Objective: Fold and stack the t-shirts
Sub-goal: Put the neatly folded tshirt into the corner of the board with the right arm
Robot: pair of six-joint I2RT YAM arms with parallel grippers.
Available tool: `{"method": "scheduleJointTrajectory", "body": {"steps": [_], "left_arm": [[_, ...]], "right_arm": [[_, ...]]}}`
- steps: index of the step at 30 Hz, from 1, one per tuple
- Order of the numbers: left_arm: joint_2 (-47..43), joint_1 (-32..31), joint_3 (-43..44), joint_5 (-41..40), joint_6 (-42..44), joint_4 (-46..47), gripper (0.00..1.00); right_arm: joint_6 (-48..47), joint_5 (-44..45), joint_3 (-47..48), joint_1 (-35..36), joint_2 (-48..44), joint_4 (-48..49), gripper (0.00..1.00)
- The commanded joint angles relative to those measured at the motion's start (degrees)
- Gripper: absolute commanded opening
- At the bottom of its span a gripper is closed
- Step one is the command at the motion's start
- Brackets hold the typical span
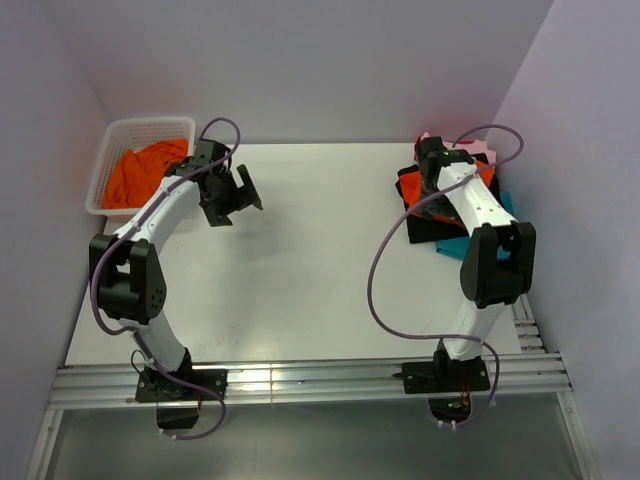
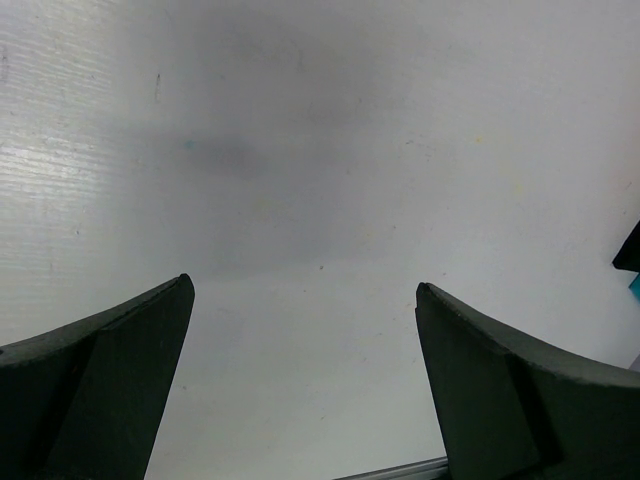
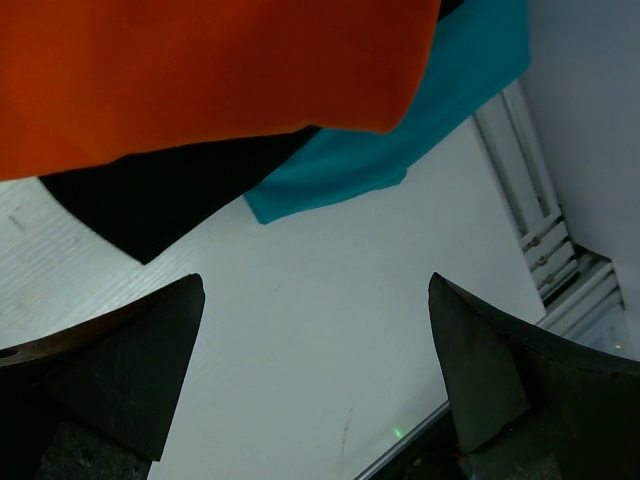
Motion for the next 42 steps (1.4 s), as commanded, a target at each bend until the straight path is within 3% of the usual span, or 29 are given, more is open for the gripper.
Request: {"method": "scheduleJointTrajectory", "body": {"steps": [1, 13, 24, 42], "left_arm": [[-3.96, -0.19, -1.45, -2.32, 2.07, 1.41, 0.99], [-6.51, -0.19, -4.0, -4.26, 3.57, 2.28, 0.99], [-5.54, -0.19, -3.04, -2.94, 4.45, 5.01, 0.99], [-7.21, -0.19, -3.91, -4.87, 4.71, 5.01, 0.99]], "right_arm": [[1.0, 9.53, 5.19, 0.15, 1.24, -2.62, 1.0], [-1.9, 4.96, 8.54, 2.96, -3.31, -0.52, 1.0], [-4.01, 5.05, -1.13, 4.28, -12.19, 5.81, 1.0], [-4.01, 5.05, -1.04, 4.63, -13.42, 6.43, 1.0]]}}
